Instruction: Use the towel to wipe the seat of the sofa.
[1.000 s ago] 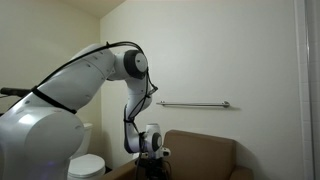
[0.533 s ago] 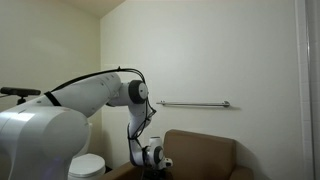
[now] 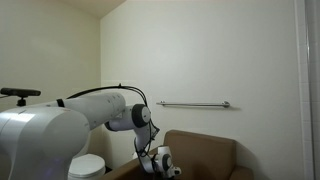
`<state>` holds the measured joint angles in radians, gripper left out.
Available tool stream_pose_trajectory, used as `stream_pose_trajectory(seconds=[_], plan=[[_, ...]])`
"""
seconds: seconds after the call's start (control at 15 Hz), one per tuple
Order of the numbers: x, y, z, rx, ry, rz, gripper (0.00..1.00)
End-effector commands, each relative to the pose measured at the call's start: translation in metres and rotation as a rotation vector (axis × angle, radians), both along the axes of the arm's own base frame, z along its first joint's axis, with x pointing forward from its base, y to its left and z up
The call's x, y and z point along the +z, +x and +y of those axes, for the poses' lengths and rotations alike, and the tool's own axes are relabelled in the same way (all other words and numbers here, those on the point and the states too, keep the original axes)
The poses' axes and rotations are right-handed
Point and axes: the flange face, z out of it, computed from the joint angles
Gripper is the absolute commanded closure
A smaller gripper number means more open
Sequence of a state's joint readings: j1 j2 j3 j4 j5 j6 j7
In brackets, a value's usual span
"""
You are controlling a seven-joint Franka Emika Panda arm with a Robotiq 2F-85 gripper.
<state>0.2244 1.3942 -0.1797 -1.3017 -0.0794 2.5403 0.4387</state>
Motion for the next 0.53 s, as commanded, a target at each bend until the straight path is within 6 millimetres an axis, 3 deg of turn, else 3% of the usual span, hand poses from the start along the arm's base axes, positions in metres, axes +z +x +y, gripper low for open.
stream_pose_trajectory(seconds=[0.0, 0.07, 0.13, 0.47], plan=[[-0.031, 0.013, -0.026, -0.027, 0.070, 0.076, 0.00], [-0.031, 0.015, -0.029, -0.027, 0.091, 0.087, 0.00], [-0.017, 0.013, -0.028, -0.024, 0.124, 0.091, 0.00], [-0.007, 0.027, -0.031, -0.035, 0.265, 0.012, 0.00]])
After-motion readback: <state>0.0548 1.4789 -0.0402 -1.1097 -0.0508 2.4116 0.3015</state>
